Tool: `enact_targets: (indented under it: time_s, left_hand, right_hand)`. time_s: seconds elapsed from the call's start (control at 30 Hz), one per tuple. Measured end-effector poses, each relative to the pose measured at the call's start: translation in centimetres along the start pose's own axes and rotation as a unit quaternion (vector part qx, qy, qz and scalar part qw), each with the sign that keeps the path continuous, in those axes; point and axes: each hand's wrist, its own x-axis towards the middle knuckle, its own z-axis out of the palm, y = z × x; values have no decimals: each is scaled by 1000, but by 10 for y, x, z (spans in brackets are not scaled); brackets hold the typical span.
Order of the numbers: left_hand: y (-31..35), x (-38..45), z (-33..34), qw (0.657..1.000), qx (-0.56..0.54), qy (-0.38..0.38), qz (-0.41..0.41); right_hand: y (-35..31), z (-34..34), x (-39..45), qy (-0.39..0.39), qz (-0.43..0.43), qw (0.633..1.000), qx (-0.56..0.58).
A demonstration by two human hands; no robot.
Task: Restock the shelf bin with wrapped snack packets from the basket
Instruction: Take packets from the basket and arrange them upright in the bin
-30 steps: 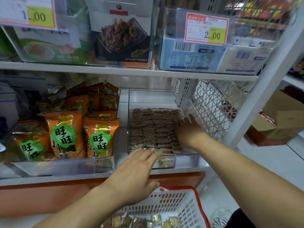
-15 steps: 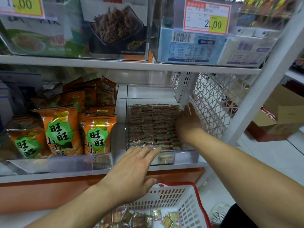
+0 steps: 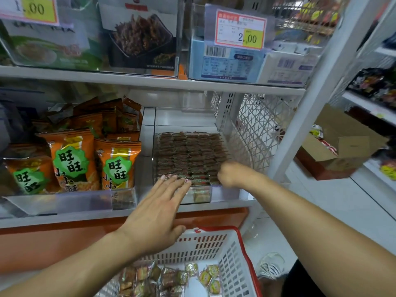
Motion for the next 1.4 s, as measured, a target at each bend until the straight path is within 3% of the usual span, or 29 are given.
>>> enact_targets:
  time_s: [0.13,0.2,0.27,0.33,0.37,0.4,0.43,0.5,0.6,0.67,0.77,0.9,1.03,1.17,1.3,1.4]
  left_hand:
    - [0,-2,0,1000,-8,21,14]
    - [0,-6,-1,996,-43,68,28]
    - [4,-17,6,984,-97,142,40]
    - [10,-33,25,979,-129,152,30]
    - [12,-43,38,985,-131,110,17]
    - [12,-55,55,992,-125,34,-4]
    - [8,-68,75,991,-114,-62,-30]
    - [-10,-99,113,962,-78,-249,-84]
    - [-39,-141,161,905,-39,-385,-177]
    - [-49,-158,186,887,-30,-393,-241]
    - [-48,-160,223,888,-72,-378,-251]
    - [-34,-142,267,888,-78,-381,-246]
    - [-27,-130,298,876,-40,-401,-264]
    - [-21,-133,310,898,16,-355,-259]
    - [-26,-136,312,932,15,-291,-216]
    - [-28,-140,314,926,3,-325,-193]
  right_hand:
    - [2,1,5,-3,5,1000,12]
    - [2,4,1,58,-2,998,6]
    - [-6,6,-10,199,-28,979,-32]
    - [-24,16,-20,417,-128,899,-23]
    - [-34,27,-26,482,-213,850,-14]
    - [-45,43,-33,491,-300,818,-9]
    - [-55,66,-36,457,-369,809,-25]
    - [-64,125,-33,271,-424,858,-99]
    - [-59,229,-10,-60,-279,952,-111]
    - [-55,291,2,-157,-156,975,18]
    - [-56,360,8,-146,-56,977,148]
    - [-58,404,21,-147,-94,983,60]
    - [-66,411,46,-163,-92,981,48]
    - [-68,424,54,-156,-122,979,49]
    - [-73,431,55,-101,-114,986,74]
    - [-74,432,49,-67,-96,990,83]
